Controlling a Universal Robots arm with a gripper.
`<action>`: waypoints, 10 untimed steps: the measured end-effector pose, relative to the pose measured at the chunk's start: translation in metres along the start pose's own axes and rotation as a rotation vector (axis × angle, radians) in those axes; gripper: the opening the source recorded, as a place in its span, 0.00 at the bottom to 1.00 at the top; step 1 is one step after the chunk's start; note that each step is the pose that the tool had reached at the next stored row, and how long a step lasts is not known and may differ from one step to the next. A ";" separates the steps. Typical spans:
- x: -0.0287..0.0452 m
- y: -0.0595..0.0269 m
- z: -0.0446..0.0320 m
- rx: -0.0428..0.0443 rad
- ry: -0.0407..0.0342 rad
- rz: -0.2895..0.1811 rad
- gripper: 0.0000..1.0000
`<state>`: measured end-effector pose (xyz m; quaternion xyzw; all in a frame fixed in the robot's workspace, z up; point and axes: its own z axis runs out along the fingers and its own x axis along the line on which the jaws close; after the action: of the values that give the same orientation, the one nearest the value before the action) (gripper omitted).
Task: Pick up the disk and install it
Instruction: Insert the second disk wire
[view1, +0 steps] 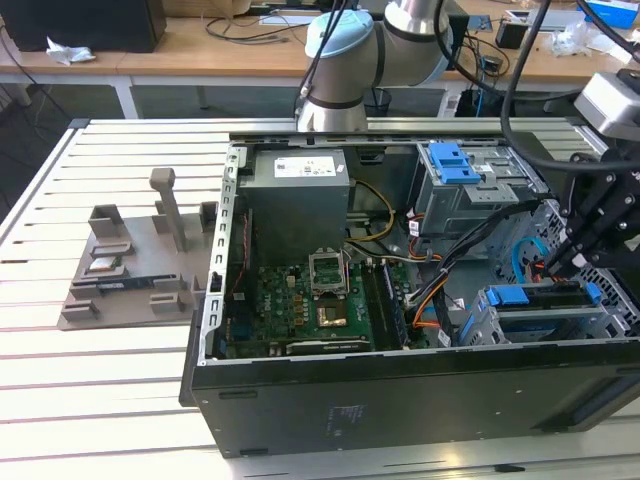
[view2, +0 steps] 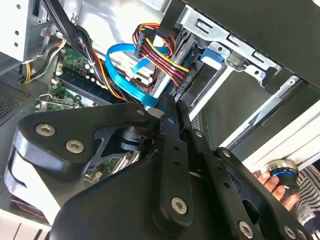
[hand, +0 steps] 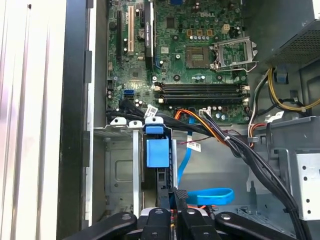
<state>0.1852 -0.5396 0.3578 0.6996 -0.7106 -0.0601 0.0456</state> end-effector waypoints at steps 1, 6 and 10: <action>0.0008 -0.0001 0.0002 0.0000 0.0004 -0.002 0.16; 0.0104 -0.0009 0.0017 -0.0001 0.0009 -0.006 0.16; 0.0117 -0.0023 0.0047 -0.0002 0.0008 -0.005 0.16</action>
<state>0.1866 -0.5513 0.3526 0.7015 -0.7086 -0.0600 0.0458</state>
